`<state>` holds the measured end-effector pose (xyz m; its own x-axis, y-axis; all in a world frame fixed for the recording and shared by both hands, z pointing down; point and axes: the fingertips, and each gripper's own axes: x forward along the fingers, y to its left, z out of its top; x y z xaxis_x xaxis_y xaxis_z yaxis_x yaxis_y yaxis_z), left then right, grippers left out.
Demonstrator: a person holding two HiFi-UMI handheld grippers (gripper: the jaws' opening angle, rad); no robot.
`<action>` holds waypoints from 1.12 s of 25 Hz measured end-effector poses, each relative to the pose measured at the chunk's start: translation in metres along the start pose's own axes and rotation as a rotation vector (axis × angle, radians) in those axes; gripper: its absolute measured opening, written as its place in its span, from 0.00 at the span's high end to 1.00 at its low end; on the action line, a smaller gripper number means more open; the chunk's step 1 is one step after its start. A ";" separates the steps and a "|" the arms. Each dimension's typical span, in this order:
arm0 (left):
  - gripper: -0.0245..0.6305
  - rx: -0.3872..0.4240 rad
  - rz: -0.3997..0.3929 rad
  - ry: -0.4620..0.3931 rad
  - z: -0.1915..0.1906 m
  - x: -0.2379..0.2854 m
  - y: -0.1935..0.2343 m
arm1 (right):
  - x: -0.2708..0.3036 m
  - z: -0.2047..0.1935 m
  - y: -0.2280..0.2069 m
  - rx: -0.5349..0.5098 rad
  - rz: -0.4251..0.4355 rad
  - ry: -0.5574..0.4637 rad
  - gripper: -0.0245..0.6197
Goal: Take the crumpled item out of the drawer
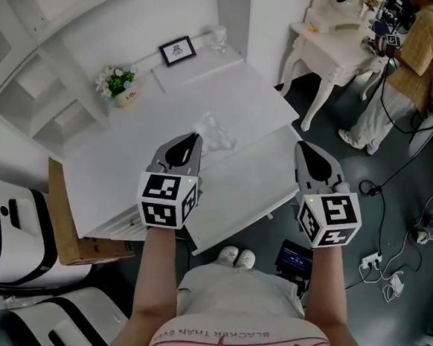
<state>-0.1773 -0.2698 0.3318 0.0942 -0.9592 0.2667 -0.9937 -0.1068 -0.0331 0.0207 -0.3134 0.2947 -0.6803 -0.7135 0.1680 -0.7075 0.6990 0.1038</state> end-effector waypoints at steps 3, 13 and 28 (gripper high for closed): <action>0.94 -0.005 0.059 -0.040 0.009 -0.024 0.022 | 0.007 0.015 0.015 -0.021 0.040 -0.031 0.95; 0.94 -0.015 0.248 -0.127 0.030 -0.093 0.084 | 0.023 0.053 0.063 -0.087 0.144 -0.111 0.95; 0.94 0.072 0.366 -0.282 0.086 -0.146 0.106 | 0.020 0.114 0.069 -0.089 0.174 -0.255 0.95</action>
<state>-0.2909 -0.1635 0.2068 -0.2393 -0.9698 -0.0469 -0.9588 0.2437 -0.1460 -0.0639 -0.2847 0.1935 -0.8238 -0.5638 -0.0596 -0.5643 0.8052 0.1822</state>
